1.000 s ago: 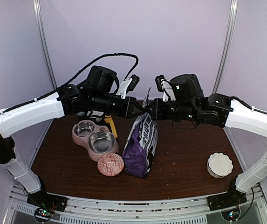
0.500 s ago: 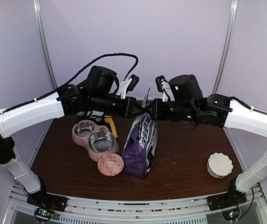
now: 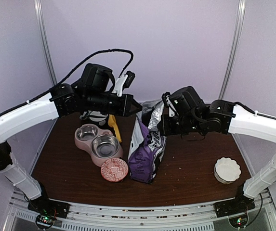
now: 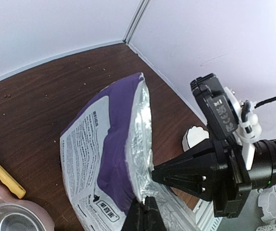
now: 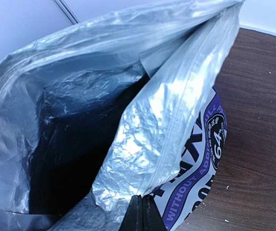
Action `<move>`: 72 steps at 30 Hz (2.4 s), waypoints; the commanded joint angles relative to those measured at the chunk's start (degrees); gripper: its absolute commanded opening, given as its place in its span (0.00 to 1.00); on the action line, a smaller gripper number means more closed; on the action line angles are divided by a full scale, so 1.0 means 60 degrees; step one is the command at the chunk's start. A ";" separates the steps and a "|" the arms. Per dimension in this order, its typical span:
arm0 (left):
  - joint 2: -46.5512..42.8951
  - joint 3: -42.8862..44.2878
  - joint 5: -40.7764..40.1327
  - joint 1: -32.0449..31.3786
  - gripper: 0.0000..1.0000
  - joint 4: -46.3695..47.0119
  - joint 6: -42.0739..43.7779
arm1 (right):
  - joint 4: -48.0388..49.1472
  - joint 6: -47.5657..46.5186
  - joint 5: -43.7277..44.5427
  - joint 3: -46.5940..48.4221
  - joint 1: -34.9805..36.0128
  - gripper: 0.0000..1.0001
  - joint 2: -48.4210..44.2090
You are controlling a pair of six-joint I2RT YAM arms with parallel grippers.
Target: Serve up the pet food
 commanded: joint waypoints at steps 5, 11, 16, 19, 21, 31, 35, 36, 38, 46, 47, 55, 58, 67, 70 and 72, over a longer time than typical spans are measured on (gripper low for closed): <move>-0.0451 0.0139 -0.0423 0.0046 0.00 0.0882 0.0213 | -0.0555 -0.0125 0.0014 -0.0028 -0.0065 0.00 -0.0670; -0.0530 0.0088 -0.1094 0.0046 0.00 0.0428 0.0261 | -0.0655 -0.0167 0.0153 0.0142 -0.0067 0.00 -0.1312; -0.0594 0.0081 -0.1715 0.0046 0.00 0.0121 0.0301 | -0.0930 -0.0154 0.0390 0.0333 -0.0072 0.00 -0.1713; -0.0627 0.0065 -0.1865 0.0046 0.00 0.0063 0.0278 | -0.1040 -0.0153 0.0381 0.0496 -0.0071 0.00 -0.1852; -0.0617 0.0080 -0.1801 0.0046 0.00 0.0069 0.0272 | -0.1046 -0.0156 0.0330 0.0579 -0.0072 0.00 -0.1876; -0.0326 0.0459 -0.0788 0.0060 0.36 0.0191 0.0627 | -0.0916 -0.0164 -0.0001 0.0917 -0.0070 0.27 -0.1532; -0.0194 0.0704 -0.1077 0.0060 0.56 -0.0068 0.0695 | -0.0883 -0.0147 0.0094 0.1033 -0.0072 0.45 -0.1401; -0.0149 0.0748 -0.1084 0.0060 0.61 -0.0101 0.0729 | -0.0904 -0.0152 0.0105 0.1092 -0.0072 0.48 -0.1332; -0.0020 0.0932 -0.1134 0.0060 0.66 -0.0319 0.0802 | -0.0969 -0.0161 0.0107 0.1260 -0.0071 0.53 -0.1163; 0.0466 0.1500 -0.0824 0.0060 0.73 -0.0825 0.1066 | -0.1094 -0.0233 0.0162 0.1908 -0.0060 0.50 -0.0257; 0.0492 0.1501 -0.0803 0.0060 0.68 -0.0818 0.1065 | -0.1095 -0.0253 0.0118 0.1971 -0.0071 0.48 -0.0162; 0.0624 0.1400 -0.0440 0.0060 0.61 -0.0830 0.1054 | -0.1023 -0.0113 -0.0012 0.1831 -0.0066 0.38 0.0159; 0.0678 0.1352 -0.0388 0.0060 0.62 -0.0832 0.0981 | -0.1024 -0.0072 0.0090 0.1724 -0.0064 0.36 0.0134; 0.0842 0.1326 -0.0263 0.0060 0.44 -0.0806 0.0944 | -0.1077 -0.0033 0.0449 0.1548 -0.0065 0.24 -0.0040; 0.0807 0.1300 -0.0340 0.0060 0.22 -0.0791 0.0889 | -0.1029 -0.0007 0.0674 0.1372 -0.0064 0.15 -0.0195; 0.0760 0.1268 -0.0349 0.0060 0.13 -0.0727 0.0871 | -0.0957 -0.0001 0.0770 0.1248 -0.0068 0.09 -0.0277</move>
